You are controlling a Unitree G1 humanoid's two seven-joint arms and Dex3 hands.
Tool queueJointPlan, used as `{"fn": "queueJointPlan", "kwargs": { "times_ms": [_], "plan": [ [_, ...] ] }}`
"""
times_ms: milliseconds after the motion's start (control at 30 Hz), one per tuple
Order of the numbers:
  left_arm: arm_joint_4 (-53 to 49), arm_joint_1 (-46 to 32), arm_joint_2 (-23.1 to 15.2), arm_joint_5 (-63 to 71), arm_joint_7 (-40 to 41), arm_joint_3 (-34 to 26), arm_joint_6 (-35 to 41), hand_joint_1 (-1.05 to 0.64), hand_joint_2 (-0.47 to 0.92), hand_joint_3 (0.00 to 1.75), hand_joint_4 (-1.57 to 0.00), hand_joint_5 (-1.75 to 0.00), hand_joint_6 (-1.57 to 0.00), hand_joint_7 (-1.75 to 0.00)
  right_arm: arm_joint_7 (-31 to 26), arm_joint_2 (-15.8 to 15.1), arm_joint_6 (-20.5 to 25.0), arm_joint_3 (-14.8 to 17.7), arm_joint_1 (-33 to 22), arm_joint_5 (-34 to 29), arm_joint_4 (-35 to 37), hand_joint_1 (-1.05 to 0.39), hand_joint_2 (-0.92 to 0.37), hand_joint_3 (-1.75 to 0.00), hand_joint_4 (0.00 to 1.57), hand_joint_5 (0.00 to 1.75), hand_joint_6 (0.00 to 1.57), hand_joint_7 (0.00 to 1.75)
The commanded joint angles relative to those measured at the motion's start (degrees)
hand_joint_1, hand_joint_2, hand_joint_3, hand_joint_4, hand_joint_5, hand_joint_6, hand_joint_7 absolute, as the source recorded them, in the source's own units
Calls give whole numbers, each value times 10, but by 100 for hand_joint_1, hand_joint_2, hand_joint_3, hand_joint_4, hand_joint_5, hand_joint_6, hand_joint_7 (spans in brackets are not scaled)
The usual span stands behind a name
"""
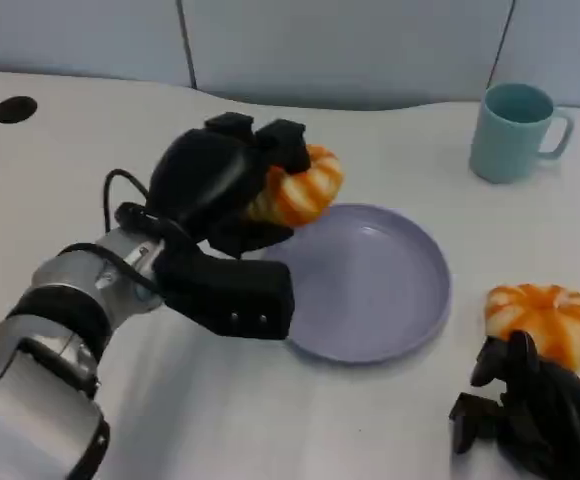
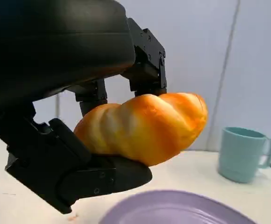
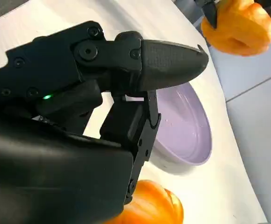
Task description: Grasp the bread from the table and place it into the plate.
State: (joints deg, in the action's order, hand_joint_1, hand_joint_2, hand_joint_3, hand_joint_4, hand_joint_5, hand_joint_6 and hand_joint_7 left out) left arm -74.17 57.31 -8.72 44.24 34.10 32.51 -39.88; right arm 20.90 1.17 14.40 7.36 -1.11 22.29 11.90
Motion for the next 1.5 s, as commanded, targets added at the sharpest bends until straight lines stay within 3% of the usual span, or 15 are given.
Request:
{"fn": "queueJointPlan", "kwargs": {
  "times_ms": [33,200,233,300,400,867,1167,1200,1267,1367,1467,1500],
  "plan": [
    [2,24,0,3,-6,6,-10,-19,53,114,-90,-175,-74,-175,-5,-5,9,2,-10,-2,8,-46,-92,-49,131,127,122,117],
    [1,25,1,2,-7,8,-11,-20,53,114,-90,-175,-73,-175,-6,-5,10,2,-10,-2,7,-46,-92,-49,131,127,122,116],
    [0,24,17,3,-13,12,-6,-21,53,113,-89,-175,-72,-175,-7,-4,12,1,-13,-1,3,-46,-92,-49,131,127,122,116],
    [-3,22,45,3,-24,17,6,-23,48,125,-97,-175,-79,-175,-12,-1,20,-1,-16,0,-6,-46,-92,-49,129,129,120,120],
    [-4,20,53,2,-28,18,12,-22,42,137,-101,-175,-82,-175,-16,0,27,-1,-18,0,-12,-45,-92,-49,128,130,119,121],
    [-16,9,95,2,-95,31,81,-30,59,134,-104,-175,-79,-175,-18,7,22,-11,-31,2,-30,-45,-92,-50,129,127,118,123],
    [-19,12,100,-14,-143,23,101,-28,57,137,-103,-175,-80,-175,-17,6,20,-13,-30,2,-29,-46,-92,-48,129,128,118,126],
    [-19,12,99,-15,-148,22,102,-27,55,139,-97,-175,-76,-173,-15,6,19,-14,-30,2,-27,-45,-92,-49,129,128,117,127],
    [-18,11,97,-20,-162,18,102,-26,49,135,-88,-175,-74,-158,-16,6,20,-13,-30,2,-26,-45,-92,-49,129,128,117,127],
    [-17,11,94,-25,-188,12,103,-32,60,88,-72,-147,-73,-84,-19,8,20,-15,-31,0,-30,-45,-92,-50,128,128,116,128],
    [-16,12,91,-27,-206,8,103,-34,67,71,-68,-138,-73,-61,-23,9,21,-16,-32,-1,-33,-45,-92,-49,128,128,116,128],
    [-16,12,89,-29,-214,7,102,-38,70,61,-55,-130,-58,-52,-25,10,23,-16,-33,-1,-35,-45,-92,-49,128,128,116,129]
  ]
}}
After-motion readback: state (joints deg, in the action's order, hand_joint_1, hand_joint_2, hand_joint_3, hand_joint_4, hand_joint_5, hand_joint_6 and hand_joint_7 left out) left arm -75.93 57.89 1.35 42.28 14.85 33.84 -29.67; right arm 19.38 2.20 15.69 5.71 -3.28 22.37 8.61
